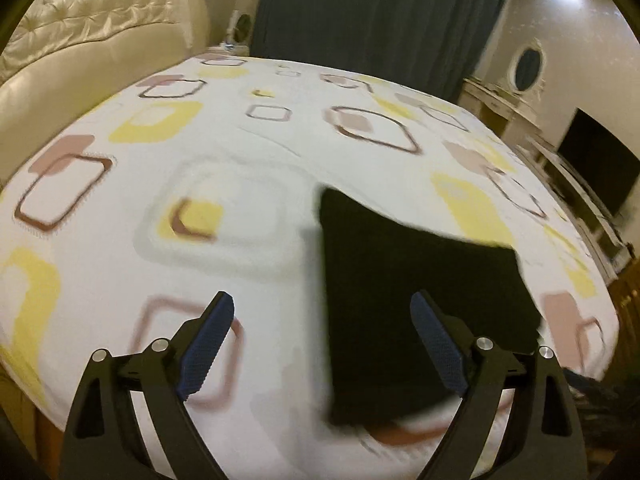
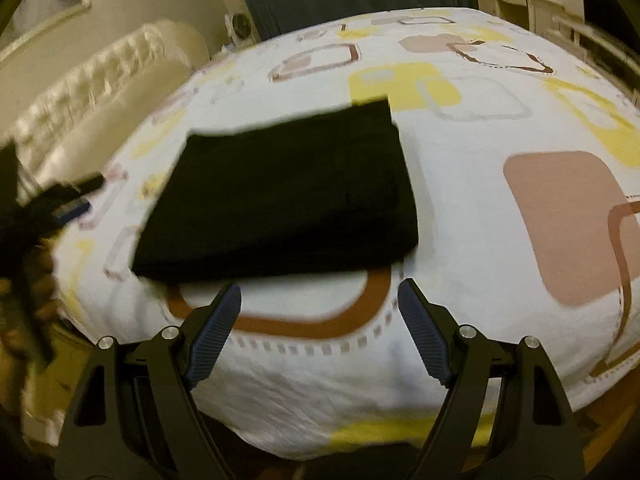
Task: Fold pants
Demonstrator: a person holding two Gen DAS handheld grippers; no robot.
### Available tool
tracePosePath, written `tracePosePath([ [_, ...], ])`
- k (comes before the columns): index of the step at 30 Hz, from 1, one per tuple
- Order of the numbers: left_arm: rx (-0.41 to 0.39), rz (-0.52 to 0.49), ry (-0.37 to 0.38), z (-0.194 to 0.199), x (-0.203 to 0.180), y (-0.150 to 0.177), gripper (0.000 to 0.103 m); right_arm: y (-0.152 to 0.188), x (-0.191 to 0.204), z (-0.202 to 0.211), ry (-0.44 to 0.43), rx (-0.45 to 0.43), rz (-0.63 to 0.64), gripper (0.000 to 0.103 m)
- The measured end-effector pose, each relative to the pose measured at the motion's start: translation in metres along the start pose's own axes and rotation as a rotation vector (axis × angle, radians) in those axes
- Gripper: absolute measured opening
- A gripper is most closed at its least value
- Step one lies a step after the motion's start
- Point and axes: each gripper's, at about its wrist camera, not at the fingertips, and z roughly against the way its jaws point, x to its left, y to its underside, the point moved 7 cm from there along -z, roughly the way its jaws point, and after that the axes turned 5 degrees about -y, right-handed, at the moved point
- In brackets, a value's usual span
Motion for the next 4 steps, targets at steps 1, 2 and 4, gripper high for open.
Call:
tracePosePath([
  [1,0.004,0.010,-0.020,-0.012,0.012,-0.011,0.089,-0.019,-0.006,0.002,-0.003,-0.021,-0.013,0.088],
  [2,0.008,0.020,-0.094,-0.033,0.034,-0.028,0.089,-0.038,-0.013,0.001,0.004,-0.043,-0.015,0.091],
  [4,-0.009,0.020,-0.221,-0.066,0.069,-0.052,0.089,-0.081,-0.035,-0.006,0.037,-0.099,-0.013,0.092],
])
